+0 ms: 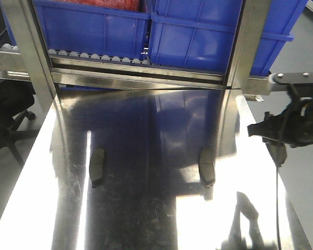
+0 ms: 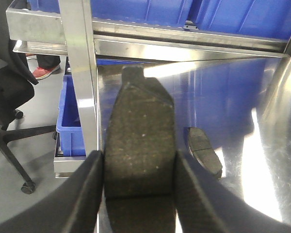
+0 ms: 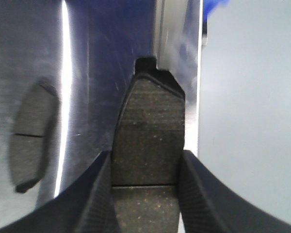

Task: Move and align brake pads A on conveyor
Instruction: 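Lift the brake pad with the right gripper, holding both pads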

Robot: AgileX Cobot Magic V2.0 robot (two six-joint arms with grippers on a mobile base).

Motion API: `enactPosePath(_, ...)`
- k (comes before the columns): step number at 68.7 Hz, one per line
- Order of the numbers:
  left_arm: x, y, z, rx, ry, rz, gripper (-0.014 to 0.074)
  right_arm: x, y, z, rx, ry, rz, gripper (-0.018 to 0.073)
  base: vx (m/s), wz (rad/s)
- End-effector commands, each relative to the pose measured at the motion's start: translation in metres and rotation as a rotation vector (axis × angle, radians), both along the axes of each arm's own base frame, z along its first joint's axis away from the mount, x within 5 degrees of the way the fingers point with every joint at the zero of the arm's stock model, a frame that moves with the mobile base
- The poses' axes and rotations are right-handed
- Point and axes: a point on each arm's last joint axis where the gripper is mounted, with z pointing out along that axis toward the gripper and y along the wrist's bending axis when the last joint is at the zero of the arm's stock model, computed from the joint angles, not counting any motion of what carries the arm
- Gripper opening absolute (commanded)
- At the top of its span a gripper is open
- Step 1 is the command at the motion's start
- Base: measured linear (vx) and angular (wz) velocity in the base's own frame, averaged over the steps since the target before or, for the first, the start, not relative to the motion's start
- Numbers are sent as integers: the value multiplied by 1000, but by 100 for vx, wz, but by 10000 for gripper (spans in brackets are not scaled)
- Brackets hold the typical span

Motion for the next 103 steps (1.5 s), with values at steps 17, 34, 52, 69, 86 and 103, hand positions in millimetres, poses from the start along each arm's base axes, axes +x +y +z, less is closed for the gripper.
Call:
enactPosePath(17, 3, 0, 17, -17, -118, -1, -6, -93, -12, 70, 27, -490, 13, -8, 0, 0)
enactPosePath(34, 3, 0, 17, -17, -118, -1, -6, -157, -18, 70, 25, -704, 33, -8, 0, 0)
enactPosePath(52, 3, 0, 17, -17, -118, -1, -6, -216, -24, 60, 26, -881, 38, -8, 0, 0)
enactPosePath(69, 3, 0, 17, -17, -118, -1, -6, -236, -26, 59, 35, -959, 34, -8, 0, 0)
enactPosePath(86, 3, 0, 17, -17, -118, -1, -6, -236, -26, 59, 35, -957, 34, -8, 0, 0)
enactPosePath(103, 3, 0, 17, -17, -118, -1, -6, -236, -26, 59, 35, -957, 34, -8, 0, 0)
